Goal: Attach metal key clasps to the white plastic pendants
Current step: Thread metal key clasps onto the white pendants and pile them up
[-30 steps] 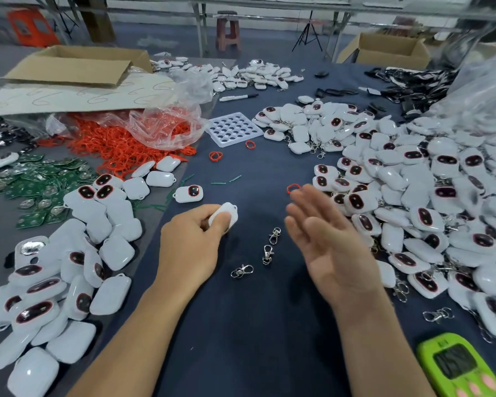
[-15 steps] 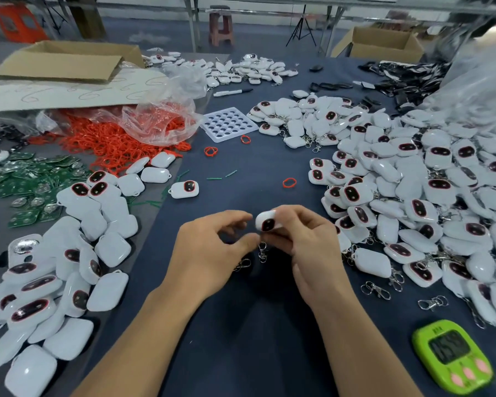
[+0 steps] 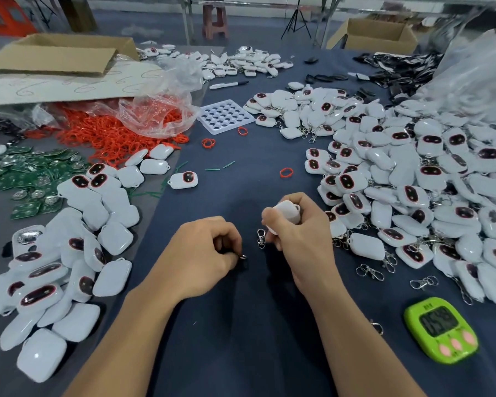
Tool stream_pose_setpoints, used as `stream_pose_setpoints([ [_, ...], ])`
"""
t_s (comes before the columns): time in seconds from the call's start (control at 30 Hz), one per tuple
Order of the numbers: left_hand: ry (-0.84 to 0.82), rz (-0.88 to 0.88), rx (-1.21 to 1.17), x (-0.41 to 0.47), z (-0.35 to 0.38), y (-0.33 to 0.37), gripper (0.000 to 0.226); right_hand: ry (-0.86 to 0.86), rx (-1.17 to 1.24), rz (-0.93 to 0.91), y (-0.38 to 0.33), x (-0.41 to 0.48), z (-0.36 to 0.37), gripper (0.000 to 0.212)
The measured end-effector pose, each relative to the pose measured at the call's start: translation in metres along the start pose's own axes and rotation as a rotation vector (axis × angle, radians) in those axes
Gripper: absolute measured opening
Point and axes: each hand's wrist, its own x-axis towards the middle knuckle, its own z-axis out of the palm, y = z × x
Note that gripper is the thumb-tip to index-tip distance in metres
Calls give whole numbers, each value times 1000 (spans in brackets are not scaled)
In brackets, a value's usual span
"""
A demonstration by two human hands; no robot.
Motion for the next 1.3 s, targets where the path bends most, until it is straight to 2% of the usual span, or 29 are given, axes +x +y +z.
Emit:
stream_pose_setpoints([
  [0.13, 136, -44, -82, 2, 6, 1, 28, -36, -160, -89, 0, -4, 1, 12],
  [0.3, 257, -87, -125, 7, 13, 0, 33, -24, -180, -47, -2, -6, 2, 12],
  [0.43, 267, -68, -154, 7, 14, -2, 34, -22, -260, -114, 1, -6, 3, 19],
  [0.57, 280, -50, -358, 10, 14, 1, 38, -98, -407, -233, 1, -8, 9, 13],
  [0.8, 267, -61, -661, 14, 12, 2, 27, -119, -402, -212, 0, -9, 11, 15],
  [0.93, 290, -46, -661, 15, 15, 3, 33, -67, -343, -174, -1, -10, 11, 14],
  [1.13, 253, -43, -510, 12, 15, 4, 26, -52, -324, -180, -1, -9, 8, 17],
  [1.3, 341, -71, -460, 12, 14, 6, 31, -40, -326, -166, -1, -9, 10, 19],
])
